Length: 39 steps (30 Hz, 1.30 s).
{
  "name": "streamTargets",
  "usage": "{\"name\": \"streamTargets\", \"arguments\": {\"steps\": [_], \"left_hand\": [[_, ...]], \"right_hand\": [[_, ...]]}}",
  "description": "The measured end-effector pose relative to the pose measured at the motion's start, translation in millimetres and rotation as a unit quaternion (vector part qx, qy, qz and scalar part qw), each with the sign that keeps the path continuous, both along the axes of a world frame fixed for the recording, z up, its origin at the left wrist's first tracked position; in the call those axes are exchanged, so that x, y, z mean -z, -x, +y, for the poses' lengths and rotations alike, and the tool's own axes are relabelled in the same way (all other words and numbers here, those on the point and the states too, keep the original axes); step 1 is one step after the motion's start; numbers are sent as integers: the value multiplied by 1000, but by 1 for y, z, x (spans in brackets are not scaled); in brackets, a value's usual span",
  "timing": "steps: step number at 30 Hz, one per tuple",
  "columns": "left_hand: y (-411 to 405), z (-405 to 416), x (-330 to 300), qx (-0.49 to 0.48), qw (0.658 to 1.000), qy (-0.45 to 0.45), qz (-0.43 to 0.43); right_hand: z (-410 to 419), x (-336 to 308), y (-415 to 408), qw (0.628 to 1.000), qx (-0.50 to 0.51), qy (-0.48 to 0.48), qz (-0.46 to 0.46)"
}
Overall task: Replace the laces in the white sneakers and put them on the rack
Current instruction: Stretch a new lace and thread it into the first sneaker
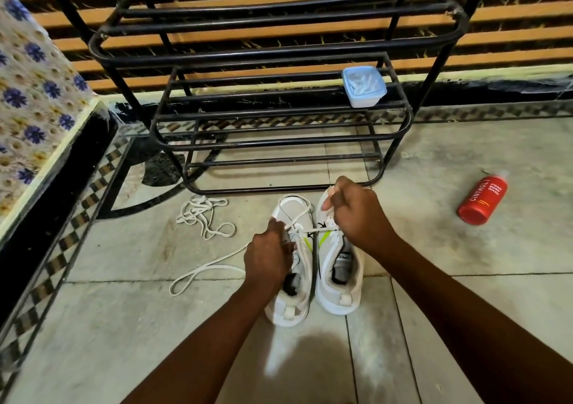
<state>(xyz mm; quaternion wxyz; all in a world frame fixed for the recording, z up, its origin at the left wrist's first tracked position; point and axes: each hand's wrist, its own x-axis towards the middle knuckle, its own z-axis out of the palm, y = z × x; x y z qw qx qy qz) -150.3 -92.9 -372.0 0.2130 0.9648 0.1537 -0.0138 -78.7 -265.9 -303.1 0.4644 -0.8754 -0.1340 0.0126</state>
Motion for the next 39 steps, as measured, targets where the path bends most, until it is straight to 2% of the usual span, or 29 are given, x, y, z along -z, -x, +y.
{"name": "streamTargets", "arguments": {"steps": [2, 3, 5, 7, 9, 10, 11, 13, 15, 17, 18, 19, 20, 21, 22, 23, 24, 25, 26, 27, 28, 31, 33, 35, 37, 39], "left_hand": [[-1, 0, 0, 1, 1000, 6, 2], [-2, 0, -1, 4, 1000, 5, 4], [-3, 1, -2, 8, 1000, -3, 10], [-5, 0, -3, 13, 1000, -9, 18], [-5, 0, -3, 19, 999, -16, 22], [-5, -1, -3, 22, 999, -19, 23], [-5, 0, -3, 23, 999, -22, 22], [-6, 1, -3, 24, 999, -28, 23], [-7, 2, -1, 31, 998, -38, 26], [-8, 2, -1, 37, 998, -45, 28], [-9, 2, -1, 38, 998, -47, 27], [-8, 2, -1, 38, 998, -47, 27], [-8, 2, -1, 37, 998, -45, 26], [-7, 2, -1, 36, 998, -42, 26], [-7, 3, 0, 33, 998, -39, 27], [-6, 3, 1, 31, 999, -36, 27], [-6, 3, 1, 30, 998, -37, 28], [-6, 2, 1, 29, 998, -38, 28], [-6, 2, 2, 30, 998, -40, 28], [-6, 2, 1, 32, 998, -44, 28], [-6, 2, 1, 36, 998, -48, 31], [-8, 2, -1, 39, 997, -58, 41], [-9, 1, -2, 35, 996, -59, 50], [-9, 0, -3, 31, 996, -59, 53], [-9, 0, -2, 34, 996, -68, 54], [-9, 0, -1, 48, 994, -88, 52]], "right_hand": [[-7, 7, 0, 980, -77, 162, -85], [-7, 8, 3, 958, -109, 248, -96], [5, 7, 11, 890, -156, 418, -93], [16, -4, 13, 845, -194, 487, -106], [23, -15, 8, 830, -207, 487, -178], [22, -19, 4, 834, -190, 463, -232], [19, -20, 0, 858, -163, 401, -277], [12, -24, -1, 914, -94, 215, -330], [10, -39, 10, 940, -20, 52, -338], [17, -60, 20, 954, 15, -124, -273], [22, -70, 22, 955, 13, -230, -188], [26, -75, 23, 941, 7, -320, -107], [28, -78, 24, 930, 6, -363, -60], [28, -74, 24, 934, 3, -355, -49], [26, -67, 23, 951, -10, -301, -69], [21, -56, 19, 975, -38, -184, -118], [13, -45, 15, 984, -76, 0, -162], [5, -37, 12, 961, -110, 192, -169], [-3, -30, 10, 921, -127, 340, -144], [-9, -27, 8, 887, -138, 423, -127], [-12, -27, 9, 870, -149, 456, -115], [-9, -40, 7, 845, -189, 482, -130], [-6, -49, 5, 849, -217, 450, -173], [-7, -60, 5, 876, -200, 376, -227], [-11, -75, 9, 912, -128, 269, -283], [-12, -92, 18, 927, -83, 205, -304]]}}
